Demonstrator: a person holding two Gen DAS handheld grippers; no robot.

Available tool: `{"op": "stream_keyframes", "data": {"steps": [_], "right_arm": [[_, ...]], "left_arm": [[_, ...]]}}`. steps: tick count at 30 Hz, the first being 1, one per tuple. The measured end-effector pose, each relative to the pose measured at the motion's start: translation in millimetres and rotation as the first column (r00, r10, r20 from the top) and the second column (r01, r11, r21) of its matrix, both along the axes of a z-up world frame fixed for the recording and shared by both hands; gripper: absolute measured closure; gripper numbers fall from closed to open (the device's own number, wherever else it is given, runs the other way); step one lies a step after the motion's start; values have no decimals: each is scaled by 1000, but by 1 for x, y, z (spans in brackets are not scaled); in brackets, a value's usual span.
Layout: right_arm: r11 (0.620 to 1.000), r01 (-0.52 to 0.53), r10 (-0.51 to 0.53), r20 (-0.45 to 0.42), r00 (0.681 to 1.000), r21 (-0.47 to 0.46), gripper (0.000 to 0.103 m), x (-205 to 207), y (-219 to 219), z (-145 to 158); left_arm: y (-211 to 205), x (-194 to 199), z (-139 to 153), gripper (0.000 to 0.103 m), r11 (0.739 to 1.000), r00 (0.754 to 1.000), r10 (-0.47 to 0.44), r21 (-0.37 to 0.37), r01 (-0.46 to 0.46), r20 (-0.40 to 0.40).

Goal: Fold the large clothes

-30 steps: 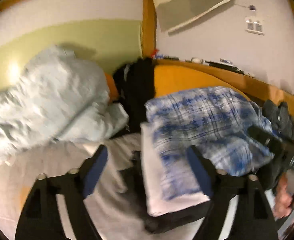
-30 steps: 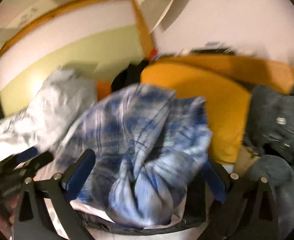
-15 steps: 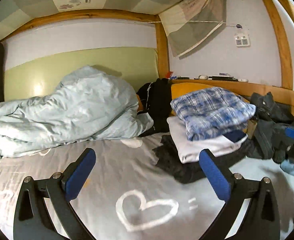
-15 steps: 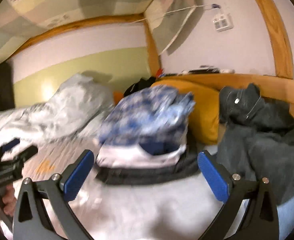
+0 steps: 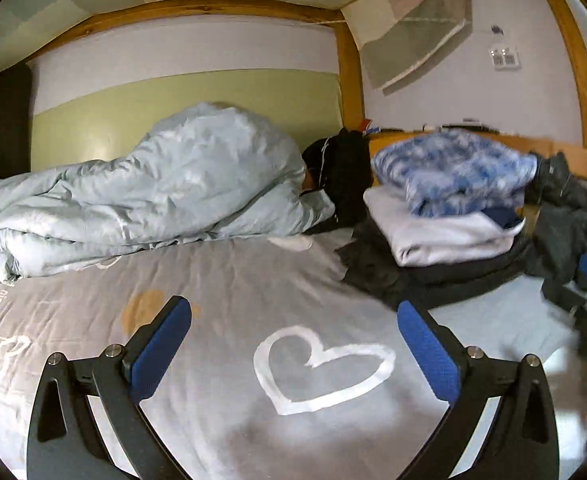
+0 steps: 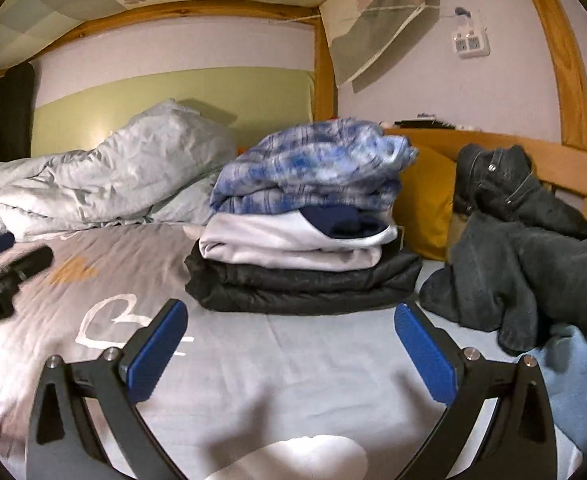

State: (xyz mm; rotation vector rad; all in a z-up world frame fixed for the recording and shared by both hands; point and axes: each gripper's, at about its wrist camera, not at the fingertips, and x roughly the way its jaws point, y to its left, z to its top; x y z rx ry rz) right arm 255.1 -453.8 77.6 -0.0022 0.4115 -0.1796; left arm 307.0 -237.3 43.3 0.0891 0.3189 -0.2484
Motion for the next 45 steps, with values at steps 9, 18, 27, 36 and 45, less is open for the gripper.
{"op": "stream_keyframes", "data": {"steps": [9,18,27,36,45], "right_arm": [[999,26,-24,-79,997,24,0,13,-4,-16],[999,29,-30,-52,998,-19,0,7,3,-12],[999,26,-28,-42,999,-46,0,5,9,-10],[999,26,-28,-61,998,-32,0,7,7,-11],[999,26,-28,-65,998,-36,0,7,9,-11]], "left_arm": [[-4,-12,-17,0,1000,998,-7,21,6,57],[-2,-13,-15,0,1000,998,-9,2,9,60],[0,-13,-15,0,1000,998,-4,9,3,59],[2,-11,-14,0,1000,999,-1,-1,1,51],[1,-11,-15,0,1000,999,-6,1,6,50]]}}
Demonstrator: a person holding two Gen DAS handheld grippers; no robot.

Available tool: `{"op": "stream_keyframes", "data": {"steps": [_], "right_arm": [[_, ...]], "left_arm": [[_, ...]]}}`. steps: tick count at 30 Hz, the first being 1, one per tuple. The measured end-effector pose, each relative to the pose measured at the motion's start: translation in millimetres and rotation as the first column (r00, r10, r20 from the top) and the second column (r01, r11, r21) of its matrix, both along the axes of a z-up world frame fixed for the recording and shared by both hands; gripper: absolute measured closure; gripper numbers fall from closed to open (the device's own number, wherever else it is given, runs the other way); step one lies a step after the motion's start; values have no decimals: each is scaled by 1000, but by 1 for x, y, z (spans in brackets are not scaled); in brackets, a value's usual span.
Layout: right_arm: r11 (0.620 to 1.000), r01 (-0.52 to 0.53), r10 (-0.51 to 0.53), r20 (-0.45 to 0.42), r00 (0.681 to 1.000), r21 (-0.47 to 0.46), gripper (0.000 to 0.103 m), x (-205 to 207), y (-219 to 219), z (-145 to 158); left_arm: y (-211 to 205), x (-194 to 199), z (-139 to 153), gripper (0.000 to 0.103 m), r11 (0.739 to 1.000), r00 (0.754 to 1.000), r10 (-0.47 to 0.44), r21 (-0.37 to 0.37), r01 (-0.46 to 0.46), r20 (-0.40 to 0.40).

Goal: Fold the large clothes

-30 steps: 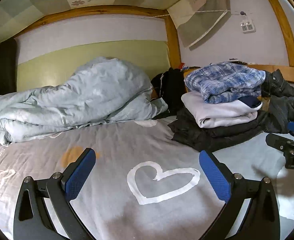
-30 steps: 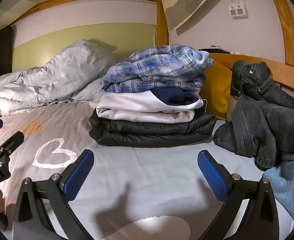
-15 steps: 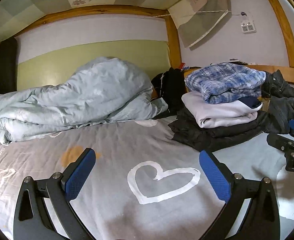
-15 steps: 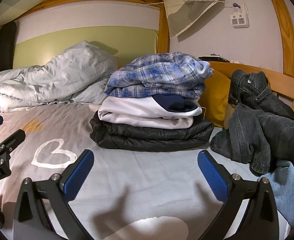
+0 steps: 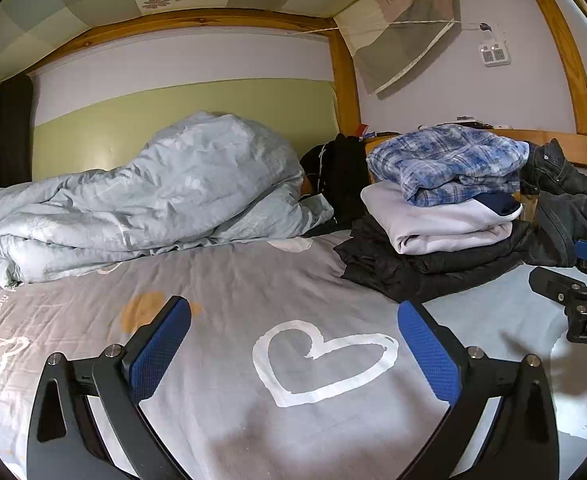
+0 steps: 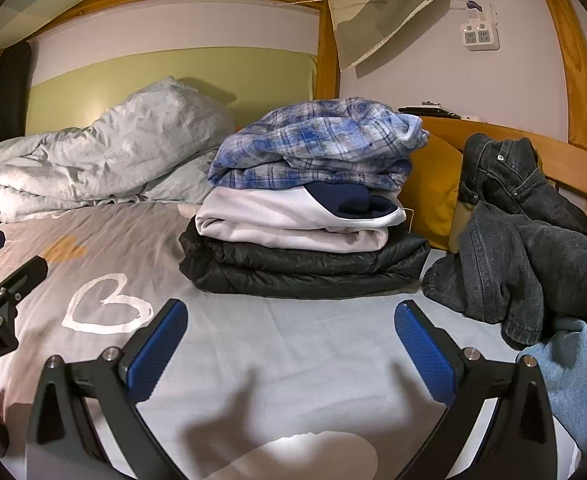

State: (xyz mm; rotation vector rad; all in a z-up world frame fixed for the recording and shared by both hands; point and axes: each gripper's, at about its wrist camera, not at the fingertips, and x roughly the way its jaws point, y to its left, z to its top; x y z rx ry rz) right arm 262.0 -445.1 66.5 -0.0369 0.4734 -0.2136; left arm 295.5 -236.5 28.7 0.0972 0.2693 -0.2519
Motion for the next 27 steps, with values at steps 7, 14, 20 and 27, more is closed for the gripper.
{"op": "stream_keyframes", "data": {"steps": [7,14,20,27], "right_arm": [[1000,0,0,0,1000,0,0,0,0,0],[1000,-1,1,-1,1000,0,0,0,0,0],[1000,-2,2,-4,1000,1,0,1,0,0],[1000,-3,3,-4,1000,1,0,1,0,-1]], "left_arm": [[0,0,0,0,1000,1000,1,-2,-1,0],[0,0,0,0,1000,1000,1,0,-1,0],[0,0,0,0,1000,1000,-6,-2,6,-4],[-2,0,-1,0,1000,1000,-8,-1,8,-6]]}}
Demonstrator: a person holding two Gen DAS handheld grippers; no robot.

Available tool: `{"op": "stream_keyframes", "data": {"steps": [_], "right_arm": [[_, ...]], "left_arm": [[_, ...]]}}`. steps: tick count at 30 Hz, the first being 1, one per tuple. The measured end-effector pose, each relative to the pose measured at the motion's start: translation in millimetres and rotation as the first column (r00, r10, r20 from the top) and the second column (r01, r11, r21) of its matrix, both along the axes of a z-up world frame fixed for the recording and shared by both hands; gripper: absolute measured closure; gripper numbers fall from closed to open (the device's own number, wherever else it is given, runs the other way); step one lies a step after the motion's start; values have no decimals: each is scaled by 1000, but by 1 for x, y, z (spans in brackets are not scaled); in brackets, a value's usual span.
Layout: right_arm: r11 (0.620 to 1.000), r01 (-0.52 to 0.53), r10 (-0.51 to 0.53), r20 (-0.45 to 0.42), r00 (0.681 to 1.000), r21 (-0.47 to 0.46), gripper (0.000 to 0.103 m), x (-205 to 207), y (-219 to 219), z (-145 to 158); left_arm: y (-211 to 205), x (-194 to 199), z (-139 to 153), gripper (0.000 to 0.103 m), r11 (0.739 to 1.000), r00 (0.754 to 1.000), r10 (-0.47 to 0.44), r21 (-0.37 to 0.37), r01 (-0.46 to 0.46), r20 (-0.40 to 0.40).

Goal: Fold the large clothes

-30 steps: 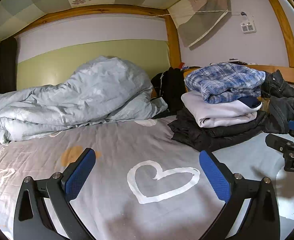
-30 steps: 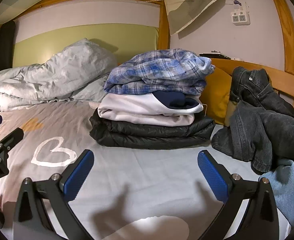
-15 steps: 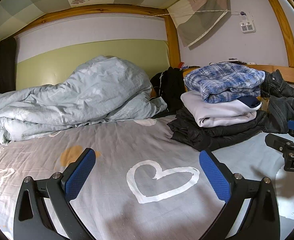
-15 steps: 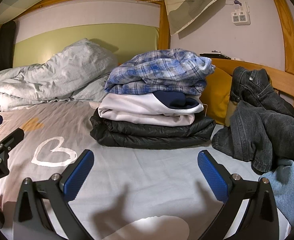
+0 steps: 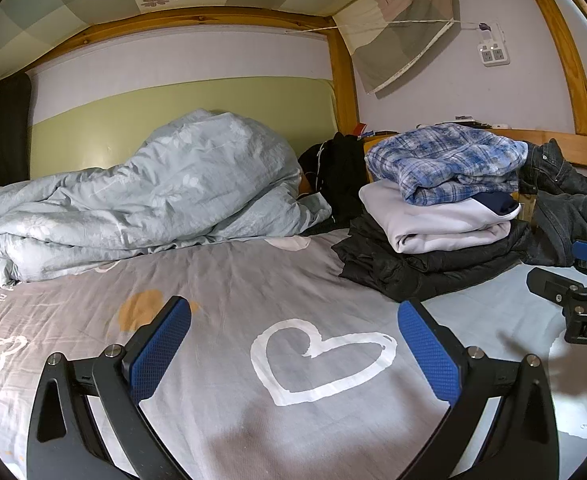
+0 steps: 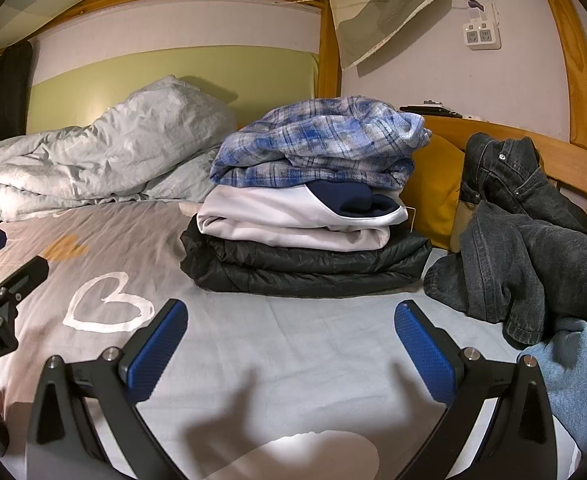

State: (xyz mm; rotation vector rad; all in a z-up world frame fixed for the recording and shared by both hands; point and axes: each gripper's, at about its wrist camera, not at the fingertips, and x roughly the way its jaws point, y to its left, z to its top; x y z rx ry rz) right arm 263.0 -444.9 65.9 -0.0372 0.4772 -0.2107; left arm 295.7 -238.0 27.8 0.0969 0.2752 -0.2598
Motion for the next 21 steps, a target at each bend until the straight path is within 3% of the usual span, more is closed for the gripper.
{"op": "stream_keyframes", "data": {"steps": [21], "right_arm": [[1000,-4,4,-2,1000,0,0,1,0,-1]], "left_arm": [[0,0,-1,0,1000,1000,0,-1,0,-2]]}}
